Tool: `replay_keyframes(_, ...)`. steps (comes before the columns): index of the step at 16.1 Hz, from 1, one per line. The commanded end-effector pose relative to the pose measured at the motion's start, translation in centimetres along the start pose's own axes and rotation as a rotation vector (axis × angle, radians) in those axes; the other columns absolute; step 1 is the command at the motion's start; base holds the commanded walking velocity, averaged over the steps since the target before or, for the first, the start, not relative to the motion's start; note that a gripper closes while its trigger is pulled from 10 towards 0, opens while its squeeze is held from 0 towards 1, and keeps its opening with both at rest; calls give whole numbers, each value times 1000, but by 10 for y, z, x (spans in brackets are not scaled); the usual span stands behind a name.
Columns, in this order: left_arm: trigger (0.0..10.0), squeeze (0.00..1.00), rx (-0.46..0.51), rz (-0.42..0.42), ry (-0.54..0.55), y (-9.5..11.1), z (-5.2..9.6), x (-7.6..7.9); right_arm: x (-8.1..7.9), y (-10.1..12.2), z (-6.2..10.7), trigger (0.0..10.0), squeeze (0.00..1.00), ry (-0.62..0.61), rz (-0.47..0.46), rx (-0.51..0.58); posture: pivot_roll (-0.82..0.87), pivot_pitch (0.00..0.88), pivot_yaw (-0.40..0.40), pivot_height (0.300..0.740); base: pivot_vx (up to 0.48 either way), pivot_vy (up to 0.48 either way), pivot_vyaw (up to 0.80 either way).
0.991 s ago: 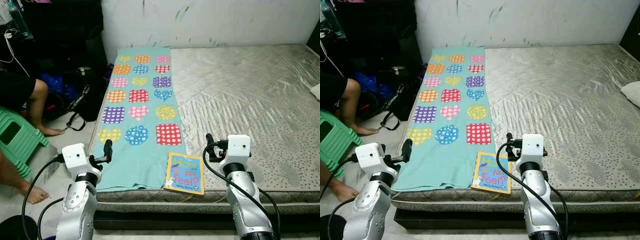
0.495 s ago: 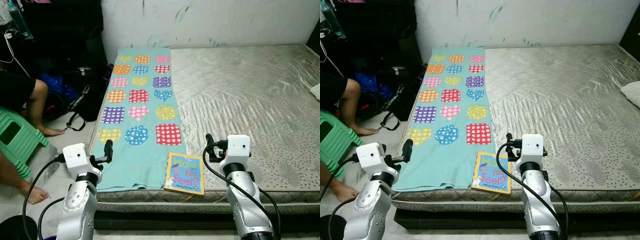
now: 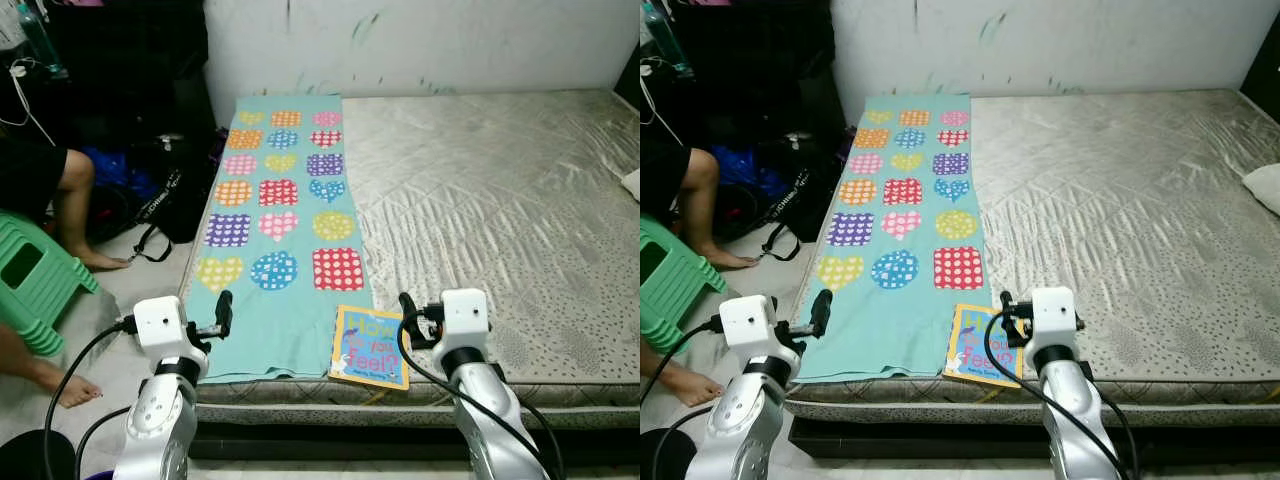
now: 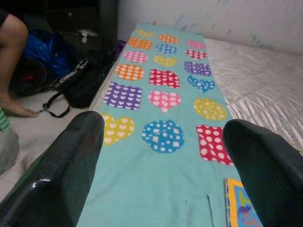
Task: Clean up the room
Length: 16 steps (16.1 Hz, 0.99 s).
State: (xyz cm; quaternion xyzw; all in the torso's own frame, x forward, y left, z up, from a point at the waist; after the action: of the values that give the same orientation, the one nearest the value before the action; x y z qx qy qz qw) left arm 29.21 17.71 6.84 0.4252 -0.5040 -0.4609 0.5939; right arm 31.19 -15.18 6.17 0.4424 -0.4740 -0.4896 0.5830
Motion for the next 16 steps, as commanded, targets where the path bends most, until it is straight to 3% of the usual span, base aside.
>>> replay_keyframes(1,10000,0,-13,-10,-7,0,4,2,-2,5,4,10000,0,15,11,5,-73,67,45,740,0,0,0)
replay_keyframes(8,10000,0,-112,-5,-15,-15,29,7,-4,-22,46,10000,0,75,87,-153,-96,177,42,740,0,0,0)
replay_keyframes(10,10000,0,-175,-6,0,-32,42,4,-10,-41,62,10000,0,89,73,-239,-93,190,52,740,0,0,0)
replay_keyframes(12,10000,0,-213,-6,0,-39,44,5,-18,-42,63,10000,0,93,34,-241,-84,174,57,740,0,0,0)
replay_keyframes(14,10000,0,-196,-5,-35,-30,40,14,-17,-29,58,10000,0,94,46,-195,-70,96,36,740,0,0,0)
replay_keyframes(15,10000,0,-191,-13,-28,-27,33,10,-16,-26,53,10000,0,94,52,-182,-73,76,23,740,0,0,0)
replay_keyframes(16,10000,0,-198,-37,9,-29,23,-2,-13,-30,45,10000,0,84,63,-190,-73,147,36,740,0,0,0)
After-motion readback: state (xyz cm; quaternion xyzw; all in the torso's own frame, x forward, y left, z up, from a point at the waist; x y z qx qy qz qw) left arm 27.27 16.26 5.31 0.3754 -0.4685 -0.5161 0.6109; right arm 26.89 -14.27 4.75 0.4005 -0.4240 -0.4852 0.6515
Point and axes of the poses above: a point about 5 cm out from each wrist's last joint towards the gripper, its own z axis pointing back from the gripper into the wrist, its own y axis along the axis of the wrist's last joint, x = y × z, the point moved 5 cm from there along -z, pointing out of the wrist towards the gripper, and after that the axes turned 2 degrees about z, right-handed, at the moved point
